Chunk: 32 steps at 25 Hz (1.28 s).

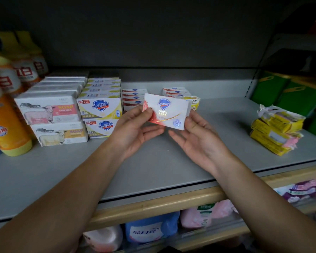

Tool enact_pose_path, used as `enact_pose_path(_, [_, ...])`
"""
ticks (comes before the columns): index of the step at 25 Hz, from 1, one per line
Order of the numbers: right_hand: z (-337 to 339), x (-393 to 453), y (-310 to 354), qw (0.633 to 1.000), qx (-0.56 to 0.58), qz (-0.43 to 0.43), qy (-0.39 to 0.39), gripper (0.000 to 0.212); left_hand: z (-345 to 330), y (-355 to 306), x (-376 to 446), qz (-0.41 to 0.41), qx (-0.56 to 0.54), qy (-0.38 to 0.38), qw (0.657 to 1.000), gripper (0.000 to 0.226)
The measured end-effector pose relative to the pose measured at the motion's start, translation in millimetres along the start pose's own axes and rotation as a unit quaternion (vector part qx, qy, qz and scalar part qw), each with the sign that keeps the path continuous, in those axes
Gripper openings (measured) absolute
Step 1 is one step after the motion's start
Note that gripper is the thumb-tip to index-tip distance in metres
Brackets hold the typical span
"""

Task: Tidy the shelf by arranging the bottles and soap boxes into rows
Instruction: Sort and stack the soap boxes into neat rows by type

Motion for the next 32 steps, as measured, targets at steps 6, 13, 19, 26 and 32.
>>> enact_pose_path(6, [35,1,12,0.952,-0.282,0.002,-0.115,0.024,-6,-19,-6,-0.119,0.263,-0.026,0.957,0.022])
enact_pose_path(13, [25,22,37,0.879,-0.468,0.04,-0.084,0.019,-42,-74,-22,-0.233,0.532,-0.036,0.813,0.039])
enact_pose_path(19, [-1,74,23,0.765,-0.634,0.091,-0.075,0.039,12,-148,-36,-0.291,0.757,-0.177,0.558,0.047])
enact_pose_path(26, [-40,119,-23,0.617,-0.771,0.153,-0.035,0.045,43,-126,-28,-0.25,0.807,-0.2,0.497,0.065])
enact_pose_path(32, [-47,117,-30,0.592,-0.78,0.197,-0.046,0.04,46,-126,-28,-0.262,0.805,-0.208,0.49,0.065])
Point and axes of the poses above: each hand's wrist, its own x-axis towards the middle knuckle, its own z-axis out of the back of the hand, y = z × x, the point moved 10 cm from there along x, towards the middle knuckle, and after that the axes turned 7 degrees about -x, right-handed, at the moved point
